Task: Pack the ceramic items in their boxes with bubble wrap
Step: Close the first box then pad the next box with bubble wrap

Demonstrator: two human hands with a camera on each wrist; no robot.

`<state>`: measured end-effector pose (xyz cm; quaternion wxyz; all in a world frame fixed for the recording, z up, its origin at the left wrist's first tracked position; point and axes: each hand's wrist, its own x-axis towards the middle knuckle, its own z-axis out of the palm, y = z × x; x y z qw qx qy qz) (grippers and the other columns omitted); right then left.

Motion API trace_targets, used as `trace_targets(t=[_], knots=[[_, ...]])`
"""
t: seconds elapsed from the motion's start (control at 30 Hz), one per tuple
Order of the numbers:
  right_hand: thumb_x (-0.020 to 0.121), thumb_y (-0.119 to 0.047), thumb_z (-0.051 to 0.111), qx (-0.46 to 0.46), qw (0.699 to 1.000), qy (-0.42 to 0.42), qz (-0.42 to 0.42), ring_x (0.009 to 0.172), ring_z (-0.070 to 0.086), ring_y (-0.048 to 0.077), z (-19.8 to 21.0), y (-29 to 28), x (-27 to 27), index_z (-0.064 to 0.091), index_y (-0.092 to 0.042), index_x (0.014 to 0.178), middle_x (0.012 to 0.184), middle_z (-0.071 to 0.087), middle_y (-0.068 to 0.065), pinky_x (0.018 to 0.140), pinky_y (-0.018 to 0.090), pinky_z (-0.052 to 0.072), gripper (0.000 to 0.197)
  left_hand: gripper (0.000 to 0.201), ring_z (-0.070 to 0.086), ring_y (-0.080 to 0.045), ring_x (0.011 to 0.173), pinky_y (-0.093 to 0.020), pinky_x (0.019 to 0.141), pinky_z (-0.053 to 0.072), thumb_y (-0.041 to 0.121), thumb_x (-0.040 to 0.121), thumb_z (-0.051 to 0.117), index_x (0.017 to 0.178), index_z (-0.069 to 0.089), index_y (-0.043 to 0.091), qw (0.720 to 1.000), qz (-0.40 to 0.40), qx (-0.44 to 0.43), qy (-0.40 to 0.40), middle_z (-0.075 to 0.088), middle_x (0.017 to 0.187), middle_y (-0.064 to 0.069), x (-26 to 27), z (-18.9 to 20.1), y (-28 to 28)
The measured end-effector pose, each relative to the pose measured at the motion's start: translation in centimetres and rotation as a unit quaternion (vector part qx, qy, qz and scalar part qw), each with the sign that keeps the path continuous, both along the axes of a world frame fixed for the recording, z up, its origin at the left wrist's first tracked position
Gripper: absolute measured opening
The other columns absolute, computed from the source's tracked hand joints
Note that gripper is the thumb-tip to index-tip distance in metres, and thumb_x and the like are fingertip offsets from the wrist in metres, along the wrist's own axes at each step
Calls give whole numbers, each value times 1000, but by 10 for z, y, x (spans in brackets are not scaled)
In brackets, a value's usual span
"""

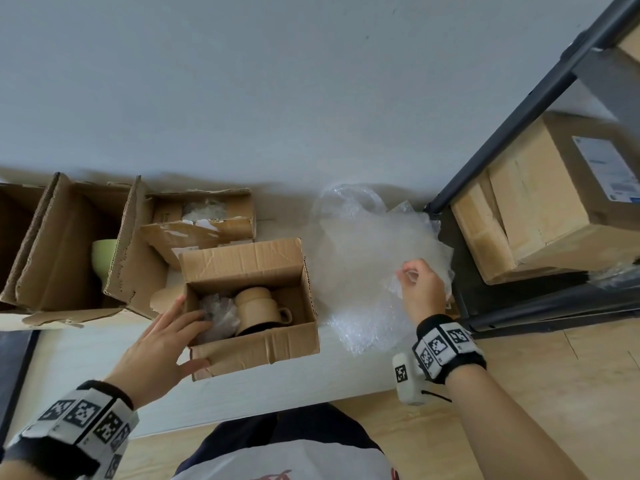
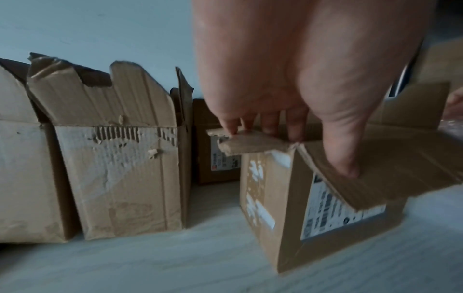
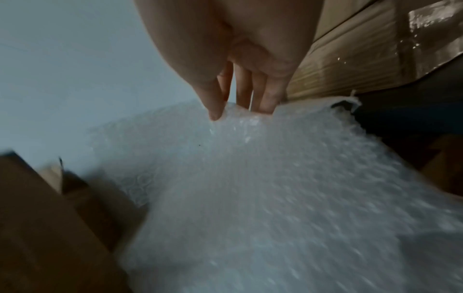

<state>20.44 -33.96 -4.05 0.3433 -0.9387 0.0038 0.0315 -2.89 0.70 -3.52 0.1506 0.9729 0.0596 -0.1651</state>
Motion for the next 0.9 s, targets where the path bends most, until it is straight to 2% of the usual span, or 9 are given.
trace_targets(t=[0.13, 0.23, 0.33, 0.47, 0.57, 0.67, 0.77, 0.83, 0.9], knots=[[90, -11, 61, 133, 989, -39, -45, 99, 59, 17, 38, 4, -5, 60, -6, 100, 111, 64, 10, 78, 16, 46, 11, 67, 3, -9, 143, -25, 112, -2, 50, 84, 59, 144, 34, 29, 999, 16, -26, -23, 23, 155, 5, 10, 15, -9], [90, -13, 61, 227, 972, -53, -33, 89, 58, 3, 72, 16, -13, 59, -11, 99, 104, 63, 3, 70, 3, 44, 9, 61, 22, -5, 138, -27, 112, 21, 55, 82, 51, 138, 40, 33, 987, 39, -129, -82, 32, 148, 12, 28, 46, -23], [91, -20, 61, 347, 938, 21, 1, 77, 61, 0, 102, 32, -20, 61, -10, 103, 94, 67, -3, 68, 9, 46, 16, 60, 44, 0, 119, -21, 97, 39, 66, 76, 40, 132, 37, 45, 961, 77, -246, -105, 40, 134, 20, 52, 82, -36], [87, -14, 57, 573, 791, 197, 89, 97, 66, 23, 132, 54, -29, 59, -5, 104, 106, 67, 10, 82, 30, 53, 19, 60, 41, 4, 127, -29, 106, 37, 59, 73, 55, 130, 42, 43, 865, 185, -445, -140, 48, 133, 20, 84, 105, -39], [84, -11, 57, 575, 764, 246, 159, 97, 67, 19, 140, 64, -35, 61, -6, 107, 104, 68, 8, 77, 27, 54, 23, 77, 40, 3, 127, -26, 106, 33, 60, 71, 58, 140, 37, 34, 830, 225, -484, -161, 43, 139, 18, 103, 118, -31], [89, -9, 55, 555, 743, 296, 230, 86, 64, 16, 143, 67, -40, 56, -4, 108, 92, 66, 4, 79, 27, 51, 20, 83, 42, -6, 130, -34, 110, 31, 61, 72, 63, 143, 37, 27, 804, 244, -532, -103, 45, 143, 9, 116, 128, -25], [87, -10, 56, 529, 733, 330, 270, 82, 64, 14, 144, 69, -44, 56, -6, 113, 87, 66, 0, 78, 25, 50, 26, 59, 64, -12, 103, -27, 88, 51, 45, 76, 64, 126, 56, 14, 745, 231, -620, -85, 69, 114, 2, 118, 134, -25], [85, -14, 59, 516, 739, 340, 269, 84, 65, 16, 143, 69, -46, 55, -7, 120, 87, 67, 2, 76, 25, 51, 35, 32, 67, -9, 75, -17, 63, 53, 32, 80, 64, 101, 69, 9, 745, 209, -624, -108, 73, 87, 0, 112, 138, -24], [90, -25, 56, 516, 739, 354, 250, 89, 66, 22, 140, 68, -47, 59, -10, 123, 92, 68, 8, 81, 31, 53, 36, 14, 62, -5, 55, -11, 49, 46, 23, 80, 66, 78, 73, 11, 755, 203, -607, -143, 70, 68, 0, 105, 137, -22]])
